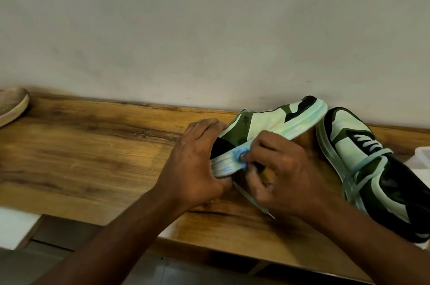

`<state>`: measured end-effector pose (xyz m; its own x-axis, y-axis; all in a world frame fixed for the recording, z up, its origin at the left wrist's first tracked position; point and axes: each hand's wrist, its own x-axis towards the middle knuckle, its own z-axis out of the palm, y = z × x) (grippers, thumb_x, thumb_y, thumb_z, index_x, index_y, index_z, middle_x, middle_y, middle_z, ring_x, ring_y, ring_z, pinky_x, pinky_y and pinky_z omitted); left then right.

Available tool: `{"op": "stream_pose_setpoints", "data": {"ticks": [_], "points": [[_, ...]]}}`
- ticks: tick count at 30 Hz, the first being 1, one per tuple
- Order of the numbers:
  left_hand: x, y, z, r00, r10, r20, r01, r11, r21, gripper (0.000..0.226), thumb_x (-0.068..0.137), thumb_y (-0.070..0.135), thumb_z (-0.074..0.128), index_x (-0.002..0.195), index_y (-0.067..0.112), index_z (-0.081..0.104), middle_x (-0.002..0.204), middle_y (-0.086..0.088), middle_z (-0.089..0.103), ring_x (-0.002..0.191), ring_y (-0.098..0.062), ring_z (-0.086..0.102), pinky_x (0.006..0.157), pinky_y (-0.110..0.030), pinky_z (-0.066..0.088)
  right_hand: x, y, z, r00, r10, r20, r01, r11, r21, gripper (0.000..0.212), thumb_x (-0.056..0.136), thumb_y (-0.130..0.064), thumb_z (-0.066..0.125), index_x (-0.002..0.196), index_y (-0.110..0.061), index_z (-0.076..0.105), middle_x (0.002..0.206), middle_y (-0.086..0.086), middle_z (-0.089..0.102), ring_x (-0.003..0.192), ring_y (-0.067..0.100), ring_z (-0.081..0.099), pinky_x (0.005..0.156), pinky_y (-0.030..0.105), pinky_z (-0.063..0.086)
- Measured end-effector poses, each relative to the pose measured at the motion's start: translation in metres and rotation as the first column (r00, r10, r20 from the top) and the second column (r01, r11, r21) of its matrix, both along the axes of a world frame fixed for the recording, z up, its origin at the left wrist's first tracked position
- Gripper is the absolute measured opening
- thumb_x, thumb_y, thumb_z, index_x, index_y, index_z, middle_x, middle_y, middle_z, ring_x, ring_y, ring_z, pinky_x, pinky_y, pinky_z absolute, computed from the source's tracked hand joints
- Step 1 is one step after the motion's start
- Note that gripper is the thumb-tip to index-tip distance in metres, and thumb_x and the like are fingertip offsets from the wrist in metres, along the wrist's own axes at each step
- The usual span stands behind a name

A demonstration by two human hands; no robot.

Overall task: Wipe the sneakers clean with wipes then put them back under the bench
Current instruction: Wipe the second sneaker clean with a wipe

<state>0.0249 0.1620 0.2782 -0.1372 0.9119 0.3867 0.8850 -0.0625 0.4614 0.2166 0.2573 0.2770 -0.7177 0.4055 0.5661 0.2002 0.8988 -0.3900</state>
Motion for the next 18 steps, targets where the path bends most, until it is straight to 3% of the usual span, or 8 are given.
{"op": "stream_pose_setpoints", "data": {"ticks": [4,7,10,14,18], "points": [[0.003,0.000,-0.002,0.999,0.026,-0.018,-0.026,1.000,-0.002,0.099,0.060,0.043,0.089,0.147,0.017,0.051,0.146,0.007,0.049,0.134,-0.012,0.045,0.109,-0.031,0.044,-0.003,0.012,-0.004,0.980,-0.163,-0.116,0.158,0.986,-0.044,0.023,0.079,0.003,0.077,0.101,-0.004,0.079,0.094,0.005,0.065,0.083,0.015,0.065,0.068,0.030,0.058],[0.001,0.000,-0.002,1.000,0.023,-0.008,-0.023,1.000,-0.002,0.097,0.060,0.040,0.086,0.147,0.017,0.050,0.144,0.008,0.049,0.132,-0.009,0.045,0.107,-0.028,0.044,-0.011,-0.008,-0.004,0.995,-0.064,-0.075,0.061,0.997,-0.039,0.027,0.079,0.001,0.079,0.106,-0.006,0.080,0.101,0.004,0.068,0.089,0.014,0.066,0.076,0.021,0.057],[-0.001,-0.001,-0.002,1.000,0.002,-0.023,-0.003,1.000,-0.008,0.097,0.061,0.040,0.087,0.147,0.018,0.050,0.143,0.010,0.048,0.131,-0.008,0.044,0.105,-0.026,0.043,-0.006,-0.008,-0.001,0.999,0.043,-0.028,-0.044,0.998,-0.043,0.020,0.079,-0.005,0.079,0.099,-0.005,0.079,0.098,0.003,0.066,0.086,0.015,0.064,0.071,0.026,0.056],[0.000,0.000,-0.002,0.999,0.027,-0.035,-0.028,0.999,-0.022,0.100,0.061,0.050,0.084,0.149,0.018,0.048,0.146,0.009,0.046,0.134,-0.010,0.044,0.107,-0.033,0.046,0.006,0.020,-0.002,0.988,-0.119,-0.099,0.116,0.993,-0.028,0.019,0.077,0.000,0.079,0.095,-0.006,0.077,0.092,0.001,0.064,0.076,0.011,0.062,0.065,0.022,0.054],[0.002,0.000,-0.003,0.997,0.045,-0.068,-0.045,0.999,-0.001,0.099,0.063,0.053,0.083,0.149,0.018,0.049,0.144,0.008,0.048,0.132,-0.012,0.045,0.101,-0.037,0.052,-0.002,0.009,-0.006,0.983,-0.141,-0.117,0.139,0.990,-0.032,0.029,0.080,0.003,0.079,0.108,-0.006,0.079,0.101,0.004,0.068,0.089,0.011,0.067,0.077,0.018,0.057]]}}
